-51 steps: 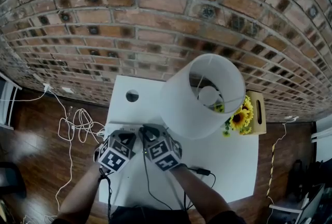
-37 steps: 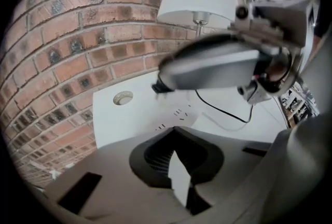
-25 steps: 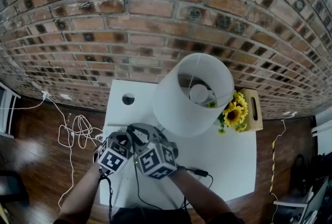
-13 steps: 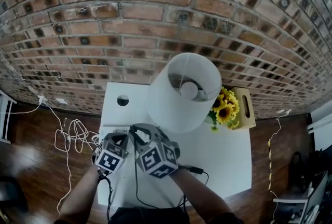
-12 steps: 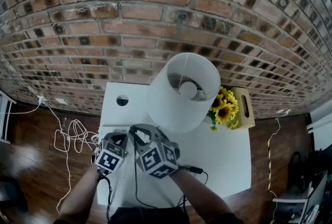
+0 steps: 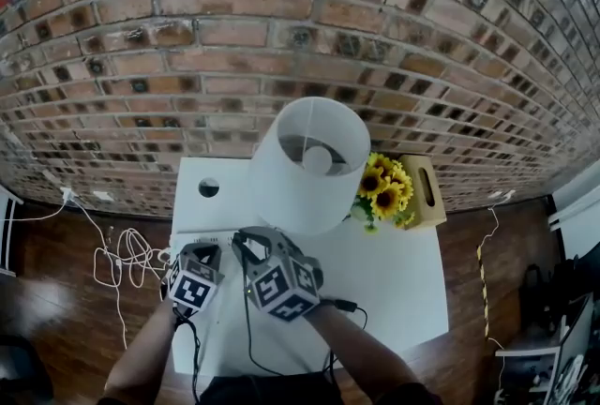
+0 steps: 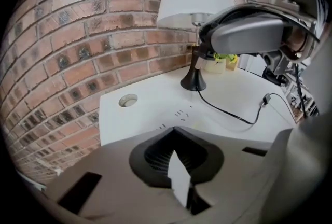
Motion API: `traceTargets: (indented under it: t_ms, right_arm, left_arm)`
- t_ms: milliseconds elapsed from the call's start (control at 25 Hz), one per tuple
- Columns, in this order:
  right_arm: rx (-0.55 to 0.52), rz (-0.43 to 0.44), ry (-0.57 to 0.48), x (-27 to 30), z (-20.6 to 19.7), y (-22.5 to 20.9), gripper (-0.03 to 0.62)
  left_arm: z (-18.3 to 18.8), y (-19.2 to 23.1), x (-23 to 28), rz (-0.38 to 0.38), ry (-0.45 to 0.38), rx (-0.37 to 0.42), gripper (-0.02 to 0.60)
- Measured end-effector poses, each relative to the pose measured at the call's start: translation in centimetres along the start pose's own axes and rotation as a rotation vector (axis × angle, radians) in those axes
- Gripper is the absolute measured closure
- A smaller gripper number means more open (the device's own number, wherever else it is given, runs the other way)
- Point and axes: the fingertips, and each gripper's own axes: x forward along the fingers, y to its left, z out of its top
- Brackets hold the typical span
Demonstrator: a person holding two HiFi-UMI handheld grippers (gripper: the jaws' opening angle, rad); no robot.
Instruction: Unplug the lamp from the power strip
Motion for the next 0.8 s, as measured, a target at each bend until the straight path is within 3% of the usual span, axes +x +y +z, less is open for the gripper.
traceTargets:
  t_ms: [240,440,800]
  right_arm:
    - [0.024,-0.012,0.018,-1.5,-1.2,-0.3,0.514]
    - [0.037,-0.043,0.021,-2.8,-1.9,-1.2,0.514]
    - [0.045,-0.060,0.040,-4.4,-2.6,-1.0,0.514]
  left_arm:
    - [0.1,-0.1,-0.2,0.023,0.009,0.023,0.568]
    - [1.2,-1.2,-1.4,0.029,-0.033,0.024,0.568]
    - [1.9,-3.2,-2.2,0.000,-0.050,0.041,0.567]
